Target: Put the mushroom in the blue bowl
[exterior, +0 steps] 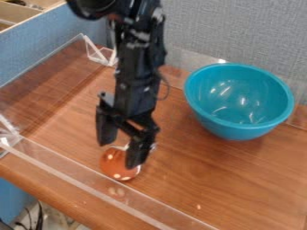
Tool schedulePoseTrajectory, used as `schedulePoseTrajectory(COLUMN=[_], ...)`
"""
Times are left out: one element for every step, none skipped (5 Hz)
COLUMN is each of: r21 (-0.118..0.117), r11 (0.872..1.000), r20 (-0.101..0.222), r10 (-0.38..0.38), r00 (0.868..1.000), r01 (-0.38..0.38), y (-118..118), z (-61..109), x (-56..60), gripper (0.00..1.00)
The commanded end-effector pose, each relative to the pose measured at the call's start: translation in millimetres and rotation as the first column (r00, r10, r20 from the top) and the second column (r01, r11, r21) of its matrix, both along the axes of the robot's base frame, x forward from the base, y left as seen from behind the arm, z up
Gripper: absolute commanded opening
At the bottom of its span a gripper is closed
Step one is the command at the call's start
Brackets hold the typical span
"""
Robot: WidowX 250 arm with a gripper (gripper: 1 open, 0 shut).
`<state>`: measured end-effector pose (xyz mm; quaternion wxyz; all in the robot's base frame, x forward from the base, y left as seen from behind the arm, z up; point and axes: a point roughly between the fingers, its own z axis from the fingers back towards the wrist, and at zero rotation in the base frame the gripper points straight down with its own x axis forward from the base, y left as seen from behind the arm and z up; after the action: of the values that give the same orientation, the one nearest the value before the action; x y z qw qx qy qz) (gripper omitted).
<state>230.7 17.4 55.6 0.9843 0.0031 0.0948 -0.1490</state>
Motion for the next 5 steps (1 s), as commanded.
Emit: schedulePoseTrajectory(r21=[0.004, 0.004, -0.002, -0.012, -0.021], r11=[1.000, 1.000, 1.000, 1.000, 0.999], r20=[0.019, 0.016, 0.025, 0.050, 0.066], r10=[0.008, 0.012, 0.014, 0.024, 0.028], r00=[1.000, 1.000, 1.000, 0.998, 0.997], r01=[-0.008, -0.012, -0.014, -0.023, -0.027], y=[6, 8, 10, 11, 12], z=[0.5, -3.1, -1.0, 11.6, 17.7], x=[1.2, 0.3, -0.3, -1.3, -1.8], gripper=[1.00, 0.00, 0.00, 0.00, 0.00])
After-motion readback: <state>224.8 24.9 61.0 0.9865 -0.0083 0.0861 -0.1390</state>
